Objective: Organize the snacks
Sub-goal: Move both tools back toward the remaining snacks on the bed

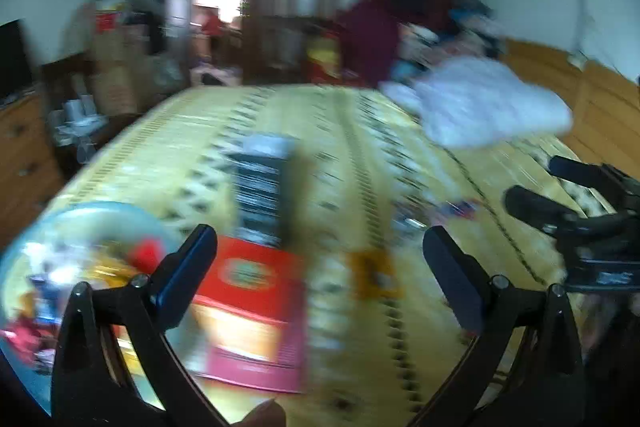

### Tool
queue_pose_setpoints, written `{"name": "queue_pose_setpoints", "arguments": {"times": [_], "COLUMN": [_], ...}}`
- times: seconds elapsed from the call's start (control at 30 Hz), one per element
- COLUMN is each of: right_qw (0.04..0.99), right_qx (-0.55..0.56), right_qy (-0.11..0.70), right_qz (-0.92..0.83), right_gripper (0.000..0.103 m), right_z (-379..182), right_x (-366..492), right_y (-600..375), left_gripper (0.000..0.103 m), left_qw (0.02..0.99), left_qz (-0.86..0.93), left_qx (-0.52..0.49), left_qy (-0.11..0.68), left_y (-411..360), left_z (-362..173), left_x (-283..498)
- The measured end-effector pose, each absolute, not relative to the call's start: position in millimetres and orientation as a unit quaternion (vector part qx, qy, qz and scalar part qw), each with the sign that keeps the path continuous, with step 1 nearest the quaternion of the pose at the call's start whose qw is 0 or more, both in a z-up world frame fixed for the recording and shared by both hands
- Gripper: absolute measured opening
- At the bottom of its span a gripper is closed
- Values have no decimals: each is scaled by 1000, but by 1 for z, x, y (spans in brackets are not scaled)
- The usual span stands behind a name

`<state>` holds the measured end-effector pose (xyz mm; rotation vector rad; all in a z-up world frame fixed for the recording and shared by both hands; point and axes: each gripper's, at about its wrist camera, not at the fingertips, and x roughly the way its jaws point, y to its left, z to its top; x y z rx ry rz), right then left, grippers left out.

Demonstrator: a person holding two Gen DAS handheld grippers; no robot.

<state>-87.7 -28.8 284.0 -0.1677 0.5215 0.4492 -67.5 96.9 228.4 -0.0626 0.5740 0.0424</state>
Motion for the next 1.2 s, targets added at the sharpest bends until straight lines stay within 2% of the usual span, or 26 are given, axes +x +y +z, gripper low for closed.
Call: {"name": "queue_pose_setpoints", "arguments": {"times": [0.27,0.4,0.57,0.67,0.93,1.2], "right_qw": [919,896,894,889,890,892], "right_qx": [-78,-55,-39,-50,-40,-36], "right_qy": [375,435,442,450,449,445], "right_qz": [88,69,63,63,66,68], "right_gripper": [103,103,103,103,103,103], "right_z": [167,97,49,30,15,15], "right_x": [-70,-62,-58,-52,-43,-43], "right_y": [-164,-203,-218,-218,-217,-218], "left_gripper": [103,103,103,103,103,103], "left_qw": [913,895,882,857,882,889], "left_qz": [-72,-32,13,21,27,24], "left_qx": [-20,-13,-18,-24,-18,-16], "left_qy": [402,445,471,515,470,458], "left_y": [5,2,8,8,3,6], "left_z": [133,81,38,9,6,2], "left_x": [-25,-8,6,18,5,7]}}
